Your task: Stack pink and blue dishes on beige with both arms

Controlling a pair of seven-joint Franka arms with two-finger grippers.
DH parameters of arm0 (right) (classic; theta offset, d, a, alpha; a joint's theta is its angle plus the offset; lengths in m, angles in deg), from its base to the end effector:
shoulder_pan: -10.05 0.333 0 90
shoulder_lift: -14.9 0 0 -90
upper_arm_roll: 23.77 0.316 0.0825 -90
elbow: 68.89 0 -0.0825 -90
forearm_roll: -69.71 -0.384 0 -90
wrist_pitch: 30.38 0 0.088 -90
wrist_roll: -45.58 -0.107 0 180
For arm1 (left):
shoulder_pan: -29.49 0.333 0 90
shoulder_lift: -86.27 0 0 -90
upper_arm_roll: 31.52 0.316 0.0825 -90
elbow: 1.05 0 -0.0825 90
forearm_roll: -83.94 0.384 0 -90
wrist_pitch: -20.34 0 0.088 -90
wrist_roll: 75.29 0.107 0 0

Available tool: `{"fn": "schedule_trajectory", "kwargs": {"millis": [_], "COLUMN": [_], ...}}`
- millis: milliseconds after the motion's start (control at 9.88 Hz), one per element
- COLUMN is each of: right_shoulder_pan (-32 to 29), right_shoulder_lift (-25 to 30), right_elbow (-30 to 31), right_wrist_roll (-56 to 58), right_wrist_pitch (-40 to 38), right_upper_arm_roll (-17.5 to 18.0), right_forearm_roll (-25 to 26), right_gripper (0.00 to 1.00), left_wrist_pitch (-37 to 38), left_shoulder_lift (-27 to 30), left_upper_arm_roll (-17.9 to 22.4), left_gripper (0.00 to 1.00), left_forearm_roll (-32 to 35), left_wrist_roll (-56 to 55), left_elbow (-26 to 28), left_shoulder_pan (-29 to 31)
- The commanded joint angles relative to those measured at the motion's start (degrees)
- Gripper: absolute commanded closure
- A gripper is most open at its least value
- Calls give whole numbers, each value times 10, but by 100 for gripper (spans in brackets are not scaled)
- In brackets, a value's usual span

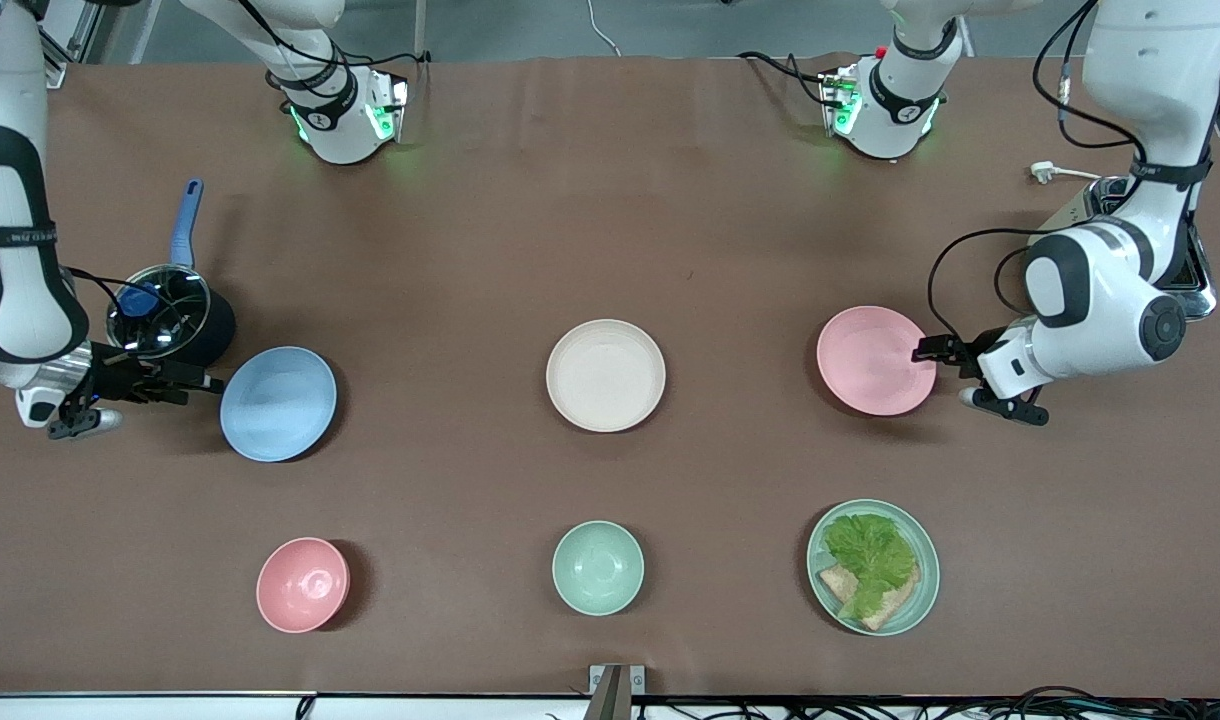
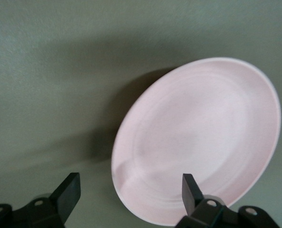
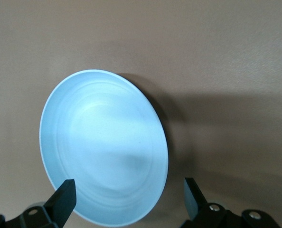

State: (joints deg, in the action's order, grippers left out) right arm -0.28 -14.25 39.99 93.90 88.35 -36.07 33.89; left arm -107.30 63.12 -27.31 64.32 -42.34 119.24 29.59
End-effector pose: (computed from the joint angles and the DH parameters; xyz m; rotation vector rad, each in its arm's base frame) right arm 0.5665 -0.1991 0.2183 -2.6532 -0.0862 0.0251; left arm 0.5513 0.0315 0.2063 2.8209 -0.3609 -0.2684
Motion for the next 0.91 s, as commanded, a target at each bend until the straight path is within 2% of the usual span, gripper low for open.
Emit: {"fn": "schedule_trajectory", "kwargs": {"millis": [0, 101, 203, 304, 506, 608, 709, 810], "right_shoulder_pan": [2, 6, 7, 7, 7, 7, 7, 7], "right_shoulder_lift": [-16, -17, -17, -18, -25, -26, -30, -31], "right_elbow": [15, 29, 39, 41, 45, 48, 49, 47], "right_wrist_roll": [24, 24, 25, 25, 24, 25, 25, 22], "right_wrist_pitch": [22, 41, 46, 46, 50, 54, 55, 55], "right_upper_arm_roll": [-4, -4, -4, -4, -4, -4, -4, -4], "right_forearm_roll": [-35, -40, -51, -56, -57, -64, -74, -85], "right_gripper": [0, 4, 13, 24, 47, 56, 73, 97], "left_wrist_pitch": [-11, -11, -11, -11, -11, -11, -11, -10], "left_shoulder_lift": [-33, -45, -47, -48, -51, -51, -51, -49], "left_upper_arm_roll": [9, 9, 9, 9, 10, 9, 9, 9], "left_gripper": [14, 18, 39, 68, 97, 100, 100, 100], "left_forearm_roll": [-29, -42, -68, -101, -138, -146, -147, -147], "left_wrist_roll": [23, 39, 70, 89, 94, 94, 94, 95], "left_elbow": [1, 1, 2, 3, 1, -1, -1, -1], "left_shoulder_pan": [-3, -3, -1, 3, 3, 3, 3, 3]}}
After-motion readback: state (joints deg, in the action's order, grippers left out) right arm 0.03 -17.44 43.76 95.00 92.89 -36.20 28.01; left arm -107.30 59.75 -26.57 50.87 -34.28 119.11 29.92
